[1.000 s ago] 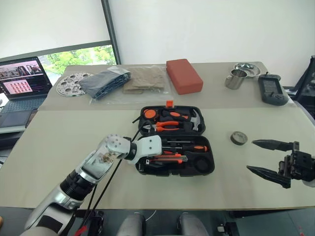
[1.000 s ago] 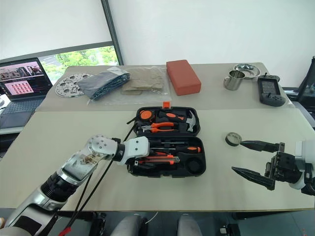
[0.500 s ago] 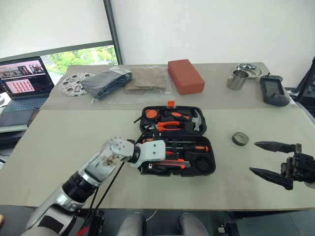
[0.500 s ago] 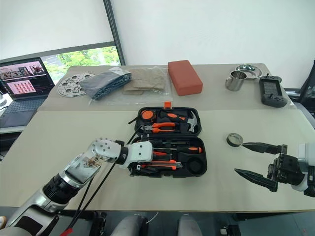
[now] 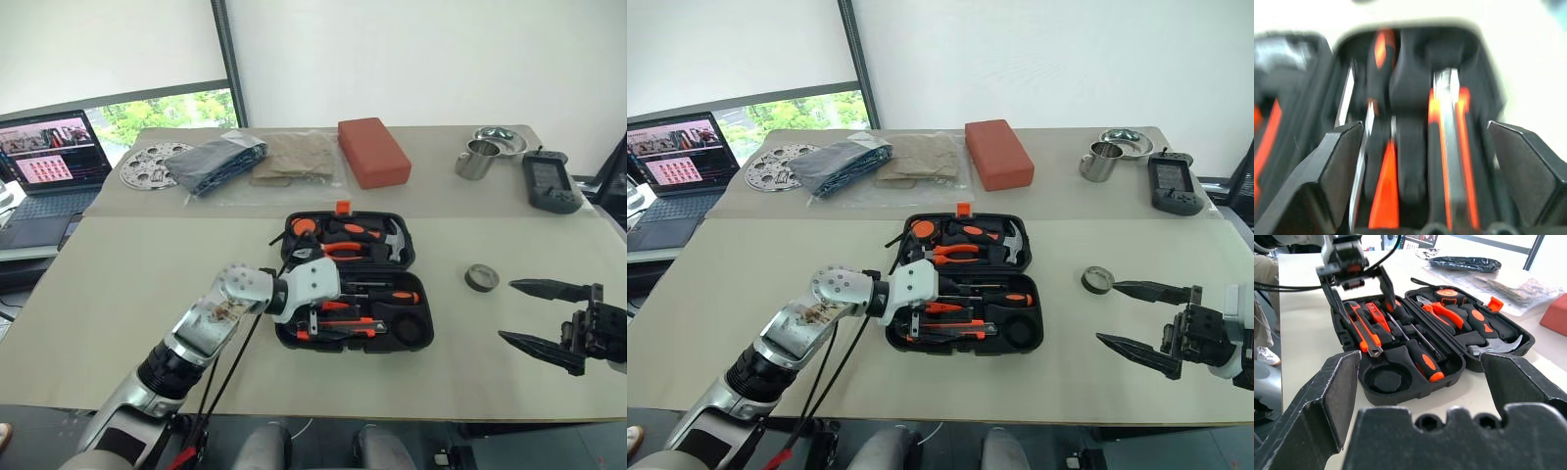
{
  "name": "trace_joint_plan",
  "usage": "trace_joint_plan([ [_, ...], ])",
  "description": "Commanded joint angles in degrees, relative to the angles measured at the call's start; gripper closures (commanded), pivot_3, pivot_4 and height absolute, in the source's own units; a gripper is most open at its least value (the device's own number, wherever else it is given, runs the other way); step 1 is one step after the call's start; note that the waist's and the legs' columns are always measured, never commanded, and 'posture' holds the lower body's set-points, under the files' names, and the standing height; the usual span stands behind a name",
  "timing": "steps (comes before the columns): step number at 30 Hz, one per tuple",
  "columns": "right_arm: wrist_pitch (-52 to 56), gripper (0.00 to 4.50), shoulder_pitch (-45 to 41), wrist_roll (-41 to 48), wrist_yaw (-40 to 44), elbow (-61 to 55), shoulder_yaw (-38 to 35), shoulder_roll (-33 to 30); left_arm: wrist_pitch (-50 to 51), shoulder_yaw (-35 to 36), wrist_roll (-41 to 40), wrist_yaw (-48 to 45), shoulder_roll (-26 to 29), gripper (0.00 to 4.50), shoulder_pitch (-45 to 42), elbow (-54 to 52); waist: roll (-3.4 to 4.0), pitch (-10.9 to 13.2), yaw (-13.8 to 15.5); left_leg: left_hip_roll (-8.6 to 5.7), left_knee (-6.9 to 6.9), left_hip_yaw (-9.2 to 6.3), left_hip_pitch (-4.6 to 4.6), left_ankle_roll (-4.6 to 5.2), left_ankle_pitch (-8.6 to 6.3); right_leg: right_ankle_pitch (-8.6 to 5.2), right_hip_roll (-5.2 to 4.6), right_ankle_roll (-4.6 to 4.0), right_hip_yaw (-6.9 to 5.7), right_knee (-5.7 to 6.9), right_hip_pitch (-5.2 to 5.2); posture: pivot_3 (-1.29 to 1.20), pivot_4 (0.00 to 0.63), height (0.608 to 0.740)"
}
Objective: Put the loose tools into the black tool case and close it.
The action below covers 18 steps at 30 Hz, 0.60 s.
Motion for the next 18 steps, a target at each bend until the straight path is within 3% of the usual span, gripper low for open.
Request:
trace_joint_plan([
  [1,-1.0,0.0,-0.6,0.2,0.1,-0.4,-1.3,-0.4,0.0,5.9,-7.4,-1.1,-1.4,0.06,-1.3,-3.2,0.01,0.0,-0.2,0.0,0.0,0.0,0.0,0.0,0.0,-0.01,0.01,0.02,0.0,0.01,0.0,0.0,0.15,0.707],
  [4,-1.0,0.0,-0.9,0.2,-0.1,-0.5,-0.8,-0.1,-1.6,6.4,-9.1,-2.2,-1.6,0.06,-0.7,-1.9,0.03,0.0,-0.3,-0.01,0.0,0.02,0.01,0.0,0.0,-0.04,0.02,0.06,0.01,0.03,0.05,0.0,0.15,0.707],
  [5,-1.0,0.0,-0.9,0.2,-0.2,-0.6,-0.8,0.0,-2.2,6.1,-9.3,-2.4,-1.7,0.31,-0.4,-1.1,0.03,0.0,-0.4,-0.02,0.01,0.02,0.02,0.0,0.0,-0.04,0.02,0.06,0.01,0.04,0.05,0.0,0.15,0.707],
  [7,-0.9,0.0,-0.8,0.2,-0.3,-0.9,-0.7,0.1,-3.3,5.0,-8.7,-3.3,-1.3,0.84,0.2,0.2,0.03,0.0,-0.4,-0.03,0.02,0.02,0.08,0.0,0.0,-0.03,0.02,0.06,0.02,0.05,0.05,0.0,0.15,0.707],
  [11,-0.9,0.0,-0.2,0.4,-0.4,-1.3,-1.1,0.1,-4.7,4.0,-9.3,-4.9,-1.5,2.47,1.2,3.2,0.03,0.0,-0.4,-0.03,0.01,0.04,0.33,0.0,0.0,-0.02,0.02,0.03,0.03,0.05,0.05,0.0,0.15,0.707],
  [13,-0.8,0.0,0.1,0.4,-0.6,-1.5,-1.2,0.2,-6.2,2.8,-7.9,-6.3,-0.9,3.0,1.7,5.9,0.03,0.0,-0.4,-0.03,0.01,0.04,0.33,0.0,0.0,-0.02,0.02,0.03,0.04,0.05,0.04,0.0,0.15,0.707],
  [16,-0.8,0.0,0.3,0.5,-0.7,-1.8,-1.2,0.2,-8.0,2.0,-6.7,-6.9,-0.3,4.18,2.4,8.0,0.03,0.0,-0.4,-0.03,0.01,0.04,0.34,0.0,0.0,-0.02,0.02,0.03,0.04,0.05,0.05,0.0,0.15,0.707],
  [18,-0.6,0.0,0.2,0.4,-1.0,-2.0,-0.9,0.1,-9.9,1.3,-5.1,-6.4,-0.6,4.42,2.7,10.7,0.03,0.0,-0.4,-0.03,0.0,0.04,0.34,0.0,0.0,-0.02,0.02,0.03,0.05,0.05,0.04,0.0,0.15,0.707],
])
